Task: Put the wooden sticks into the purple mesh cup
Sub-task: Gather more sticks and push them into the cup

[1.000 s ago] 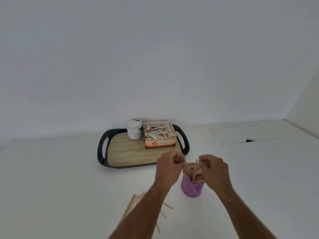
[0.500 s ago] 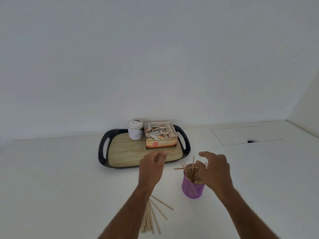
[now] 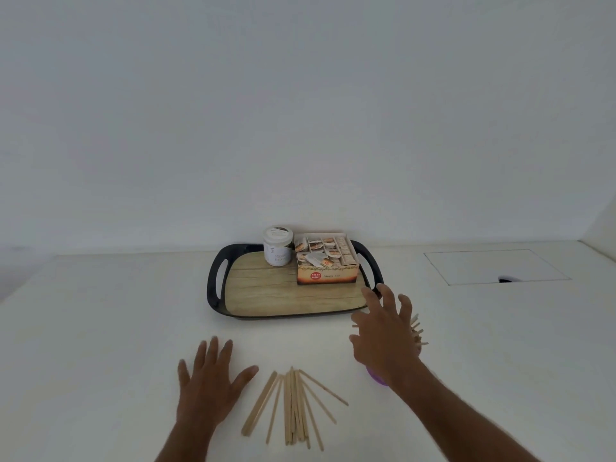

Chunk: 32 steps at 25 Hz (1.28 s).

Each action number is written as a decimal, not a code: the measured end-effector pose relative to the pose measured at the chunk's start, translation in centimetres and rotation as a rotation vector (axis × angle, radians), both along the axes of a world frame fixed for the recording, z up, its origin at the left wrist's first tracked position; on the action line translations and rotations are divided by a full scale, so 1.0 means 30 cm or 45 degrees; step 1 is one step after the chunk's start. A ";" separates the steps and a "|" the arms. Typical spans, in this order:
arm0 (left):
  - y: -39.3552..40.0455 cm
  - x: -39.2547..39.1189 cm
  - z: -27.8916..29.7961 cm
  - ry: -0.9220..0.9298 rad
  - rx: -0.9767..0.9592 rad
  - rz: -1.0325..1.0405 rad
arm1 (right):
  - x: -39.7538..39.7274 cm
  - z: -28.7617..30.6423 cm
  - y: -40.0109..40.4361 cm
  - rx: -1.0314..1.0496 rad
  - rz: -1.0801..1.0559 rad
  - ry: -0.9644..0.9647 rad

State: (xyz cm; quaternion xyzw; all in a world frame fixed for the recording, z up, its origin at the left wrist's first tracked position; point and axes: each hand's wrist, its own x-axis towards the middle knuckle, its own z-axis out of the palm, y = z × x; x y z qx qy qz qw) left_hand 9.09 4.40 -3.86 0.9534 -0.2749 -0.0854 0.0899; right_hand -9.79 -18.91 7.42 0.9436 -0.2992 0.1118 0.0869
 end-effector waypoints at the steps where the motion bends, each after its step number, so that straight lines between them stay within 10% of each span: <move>1: 0.020 -0.004 -0.018 0.005 0.017 0.014 | 0.008 0.001 0.004 -0.026 -0.001 0.008; 9: 0.041 -0.005 -0.061 -0.041 0.039 0.004 | 0.028 -0.010 -0.019 -0.073 0.099 -0.287; 20: 0.042 -0.010 -0.059 -0.062 0.053 -0.004 | -0.101 0.162 -0.083 0.508 -0.017 -1.234; 32: 0.040 -0.009 -0.058 -0.042 0.062 -0.003 | -0.121 0.004 -0.152 0.290 -0.108 -0.926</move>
